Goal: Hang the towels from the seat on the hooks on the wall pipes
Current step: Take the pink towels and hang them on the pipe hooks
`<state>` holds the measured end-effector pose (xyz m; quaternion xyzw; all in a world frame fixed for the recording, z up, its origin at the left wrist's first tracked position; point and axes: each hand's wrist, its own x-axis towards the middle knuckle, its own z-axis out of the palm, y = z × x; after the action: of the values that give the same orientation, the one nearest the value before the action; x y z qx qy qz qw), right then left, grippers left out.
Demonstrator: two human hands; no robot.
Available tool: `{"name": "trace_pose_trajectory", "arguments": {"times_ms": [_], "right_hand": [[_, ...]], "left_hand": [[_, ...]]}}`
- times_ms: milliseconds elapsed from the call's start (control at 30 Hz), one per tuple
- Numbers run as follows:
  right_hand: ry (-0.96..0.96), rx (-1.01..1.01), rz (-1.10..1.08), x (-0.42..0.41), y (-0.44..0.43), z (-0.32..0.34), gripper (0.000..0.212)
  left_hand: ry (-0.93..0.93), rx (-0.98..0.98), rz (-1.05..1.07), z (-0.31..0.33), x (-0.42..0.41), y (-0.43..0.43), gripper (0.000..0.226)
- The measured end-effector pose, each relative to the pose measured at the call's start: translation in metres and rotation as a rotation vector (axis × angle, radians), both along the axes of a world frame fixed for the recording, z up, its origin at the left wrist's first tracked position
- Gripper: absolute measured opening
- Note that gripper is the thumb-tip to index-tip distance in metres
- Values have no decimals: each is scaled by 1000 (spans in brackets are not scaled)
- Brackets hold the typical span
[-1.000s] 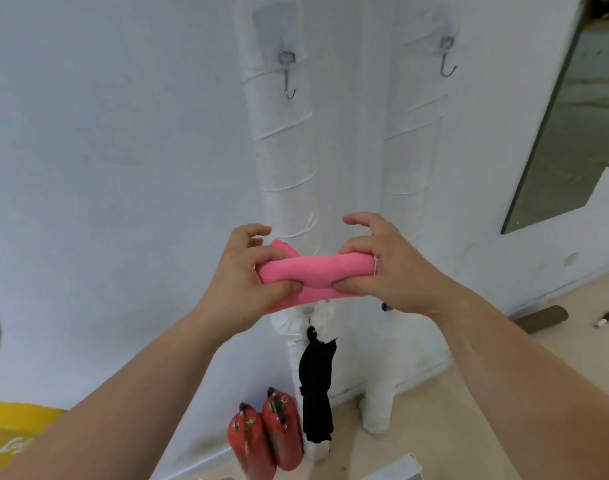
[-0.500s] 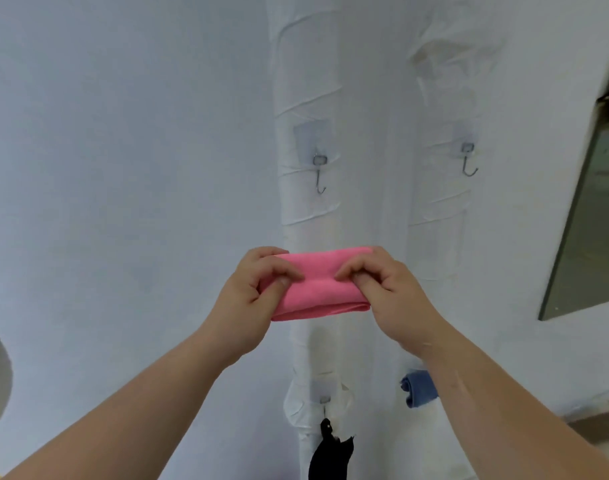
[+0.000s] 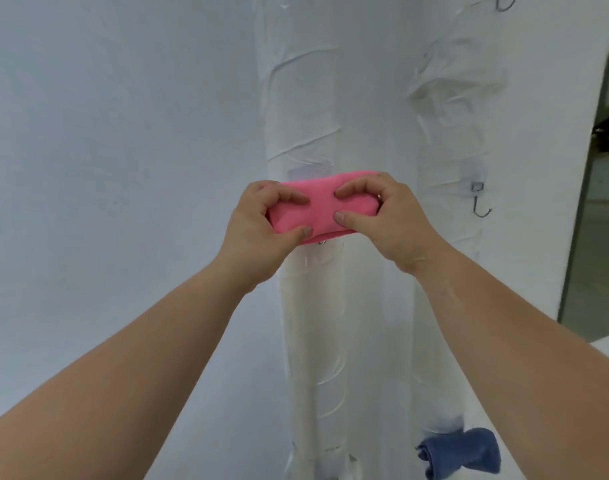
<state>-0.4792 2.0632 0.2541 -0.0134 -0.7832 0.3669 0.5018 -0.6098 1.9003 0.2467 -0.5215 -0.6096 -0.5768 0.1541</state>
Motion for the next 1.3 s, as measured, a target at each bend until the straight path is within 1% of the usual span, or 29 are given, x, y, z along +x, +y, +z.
{"name": "trace_pose_trajectory", "arguments": {"times_ms": [233, 367, 500, 600, 700, 800, 867, 933, 967, 1033, 1067, 1133, 1167, 1200, 1233, 1300], "right_hand": [[42, 9, 30, -22, 19, -10, 37], [63, -45, 61, -26, 22, -20, 36], [55, -75, 95, -26, 23, -32, 33], [50, -119, 124, -27, 23, -41, 33], [48, -189, 172, -29, 20, -46, 32], [37, -196, 188, -31, 21, -47, 29], [43, -107, 85, -31, 22, -47, 29], [57, 22, -97, -28, 22, -50, 26], [70, 107, -193, -26, 21, -51, 24], [132, 325, -389, -20, 17, -51, 25], [178, 455, -463, -20, 15, -50, 28], [241, 718, -551, -25, 16, -49, 39], [236, 820, -573, -28, 16, -52, 43], [206, 882, -587, -32, 17, -57, 47], [162, 901, -596, -35, 18, -63, 52], [64, 852, -598, -40, 19, -79, 62]], "left_hand": [[98, 28, 65, -8, -21, 15, 47], [113, 47, 80, -13, -21, 18, 49], [110, 32, 55, -21, -23, 16, 48], [75, 32, 42, -28, -25, 15, 47], [25, 67, 30, -32, -24, 20, 46], [43, 95, 50, -36, -24, 24, 44], [106, 109, 95, -39, -24, 23, 36], [244, 133, 204, -39, -22, 21, 25], [340, 145, 282, -38, -21, 21, 25], [602, 196, 492, -34, -20, 24, 22], [739, 229, 590, -32, -19, 27, 19], [962, 274, 701, -32, -20, 32, 13], [1037, 274, 736, -36, -23, 33, 15], [1084, 257, 769, -42, -25, 33, 24], [1103, 220, 788, -49, -29, 34, 34], [1064, 126, 780, -62, -32, 35, 45]]}}
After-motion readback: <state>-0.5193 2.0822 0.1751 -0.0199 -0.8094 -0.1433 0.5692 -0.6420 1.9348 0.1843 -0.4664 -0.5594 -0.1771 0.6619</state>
